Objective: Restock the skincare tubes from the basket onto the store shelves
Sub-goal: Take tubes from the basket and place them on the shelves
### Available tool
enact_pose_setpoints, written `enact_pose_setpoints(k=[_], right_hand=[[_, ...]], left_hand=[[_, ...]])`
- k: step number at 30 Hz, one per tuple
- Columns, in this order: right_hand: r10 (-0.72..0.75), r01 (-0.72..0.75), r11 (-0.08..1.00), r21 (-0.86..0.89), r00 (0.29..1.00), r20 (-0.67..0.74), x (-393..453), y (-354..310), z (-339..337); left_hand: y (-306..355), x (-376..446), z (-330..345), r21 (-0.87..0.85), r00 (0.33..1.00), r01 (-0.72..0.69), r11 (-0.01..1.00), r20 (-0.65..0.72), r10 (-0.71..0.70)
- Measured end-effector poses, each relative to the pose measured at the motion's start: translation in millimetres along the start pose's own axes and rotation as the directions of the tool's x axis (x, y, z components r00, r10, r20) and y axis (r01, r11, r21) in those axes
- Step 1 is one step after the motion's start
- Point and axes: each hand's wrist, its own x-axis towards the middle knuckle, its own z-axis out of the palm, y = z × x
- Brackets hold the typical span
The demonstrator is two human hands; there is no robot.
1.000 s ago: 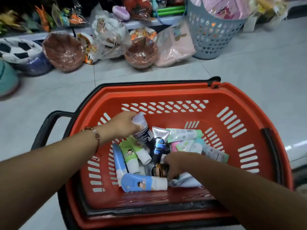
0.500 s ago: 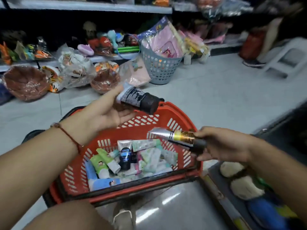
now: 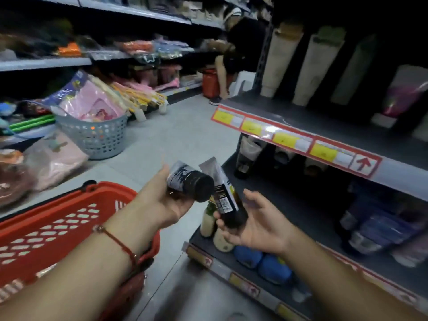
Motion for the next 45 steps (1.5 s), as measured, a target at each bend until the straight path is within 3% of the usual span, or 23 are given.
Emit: enact_pose_setpoints(k=[4, 7, 11, 17, 19, 21, 24, 28, 34, 38, 39, 41, 42, 45], right_hand=[[-0.019, 0.002, 0.997, -0.083, 0.98, -0.197, -18, 28, -28], [-0.052, 0.023, 0.996, -0.09, 0.941, -0.334, -28, 30, -39], [-0.2, 0.169, 0.979, -0.111, 0.883, -0.424, -35, 13, -29], [-0.509, 0.281, 0.826, -0.489, 0.745, -0.431, -2, -19, -28], [-0.622, 0.214, 0.709, -0.672, 0.639, -0.453, 13, -29, -25], [-0.734, 0.042, 0.511, -0.858, 0.541, -0.41, 29, -39, -25], [-0.803, -0.109, 0.328, -0.938, 0.491, -0.337, 57, -46, -37], [-0.838, -0.161, 0.286, -0.945, 0.436, -0.328, 83, -41, -57], [-0.857, -0.124, 0.323, -0.938, 0.381, -0.346, 87, -34, -67], [-0.923, -0.09, 0.316, -0.944, 0.201, -0.328, 75, -28, -53], [-0.928, -0.069, 0.314, -0.947, 0.189, -0.321, 69, -25, -45], [-0.905, -0.029, 0.342, -0.939, 0.26, -0.337, 53, -16, -21], [-0.864, 0.002, 0.394, -0.919, 0.341, -0.37, 44, -10, -9], [-0.534, 0.067, 0.684, -0.727, 0.725, -0.435, 25, 8, 10]], left_hand=[[-46, 9, 18, 0.132, 0.972, 0.228, 0.965, 0.02, -0.232], [-63, 6, 40, 0.188, 0.961, 0.256, 0.948, 0.06, -0.272], [-62, 7, 50, 0.195, 0.948, 0.279, 0.94, 0.102, -0.302], [-42, 20, 37, 0.278, 0.966, 0.201, 0.939, 0.102, -0.237], [-36, 19, 34, 0.307, 0.965, 0.194, 0.932, 0.108, -0.237], [-31, 17, 31, 0.328, 0.97, 0.177, 0.928, 0.099, -0.22], [-25, 19, 25, 0.343, 0.979, 0.135, 0.93, 0.096, -0.178], [-16, 26, 11, 0.405, 0.985, 0.053, 0.913, 0.132, -0.115], [-3, 35, 1, 0.521, 0.987, -0.014, 0.853, 0.145, -0.072], [-7, 41, 2, 0.595, 0.988, -0.067, 0.801, 0.153, -0.031], [-9, 41, 5, 0.612, 0.987, -0.072, 0.788, 0.158, -0.032], [-15, 40, 10, 0.629, 0.986, -0.084, 0.773, 0.167, -0.028], [-18, 39, 12, 0.637, 0.985, -0.095, 0.765, 0.174, -0.022], [-29, 39, 19, 0.652, 0.977, -0.15, 0.743, 0.212, 0.012]])
